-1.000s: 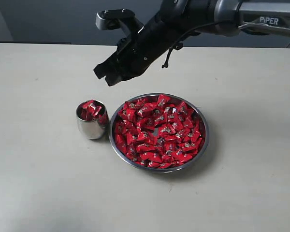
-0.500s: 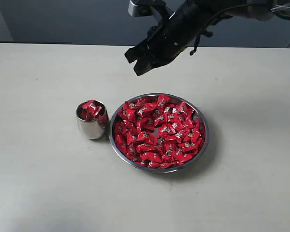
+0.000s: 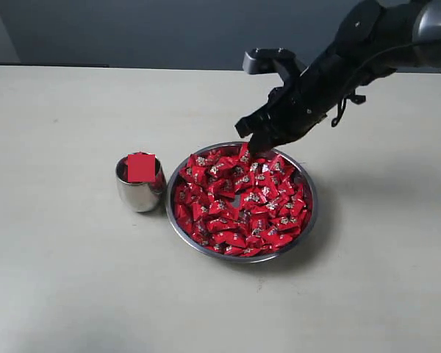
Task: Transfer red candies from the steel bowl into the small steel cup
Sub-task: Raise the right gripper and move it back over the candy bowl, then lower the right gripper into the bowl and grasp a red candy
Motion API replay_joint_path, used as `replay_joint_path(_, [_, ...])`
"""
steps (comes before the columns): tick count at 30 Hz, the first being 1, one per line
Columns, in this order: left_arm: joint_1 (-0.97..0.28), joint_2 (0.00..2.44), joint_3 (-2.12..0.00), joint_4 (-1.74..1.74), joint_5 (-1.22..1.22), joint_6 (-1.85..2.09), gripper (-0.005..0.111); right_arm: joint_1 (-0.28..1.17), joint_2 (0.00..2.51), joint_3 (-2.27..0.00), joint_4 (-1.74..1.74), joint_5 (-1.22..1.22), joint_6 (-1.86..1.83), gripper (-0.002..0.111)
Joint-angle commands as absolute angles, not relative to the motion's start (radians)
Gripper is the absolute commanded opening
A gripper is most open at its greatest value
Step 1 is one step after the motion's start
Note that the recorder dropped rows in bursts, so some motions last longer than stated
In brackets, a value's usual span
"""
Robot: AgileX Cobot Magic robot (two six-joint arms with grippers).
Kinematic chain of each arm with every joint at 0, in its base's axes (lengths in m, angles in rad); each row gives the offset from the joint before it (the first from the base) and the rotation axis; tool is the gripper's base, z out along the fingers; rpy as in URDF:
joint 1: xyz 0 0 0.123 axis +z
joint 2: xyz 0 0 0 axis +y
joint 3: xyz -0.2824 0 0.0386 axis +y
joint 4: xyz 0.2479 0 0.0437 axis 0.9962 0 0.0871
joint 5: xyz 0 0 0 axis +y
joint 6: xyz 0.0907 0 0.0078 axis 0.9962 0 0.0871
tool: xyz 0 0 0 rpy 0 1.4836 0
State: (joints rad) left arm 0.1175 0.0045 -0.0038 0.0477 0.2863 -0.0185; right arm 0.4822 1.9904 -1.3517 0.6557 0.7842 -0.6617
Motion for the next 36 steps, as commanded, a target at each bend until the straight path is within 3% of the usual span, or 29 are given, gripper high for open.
replay_joint_path(1, [0.118, 0.000, 0.000, 0.046, 0.285, -0.020, 0.000, 0.478, 1.951, -1.260, 0.731, 0.770, -0.744, 0.000])
replay_joint_path(10, [0.118, 0.000, 0.000, 0.046, 0.285, -0.020, 0.000, 0.482, 1.947, -1.229, 0.710, 0.915, -0.759, 0.000])
replay_joint_path(17, [0.118, 0.000, 0.000, 0.046, 0.285, -0.020, 0.000, 0.562, 1.947, -1.229, 0.592, 0.878, -0.759, 0.000])
replay_joint_path(21, [0.118, 0.000, 0.000, 0.046, 0.285, -0.020, 0.000, 0.618, 1.947, -1.229, 0.562, 0.816, -0.759, 0.011])
replay_joint_path(26, [0.118, 0.000, 0.000, 0.046, 0.285, -0.020, 0.000, 0.643, 1.947, -1.231, 0.559, 0.740, -0.757, 0.034])
replay_joint_path(36, [0.118, 0.000, 0.000, 0.046, 0.285, -0.020, 0.000, 0.643, 1.960, -1.231, 0.582, 0.693, -0.751, 0.035])
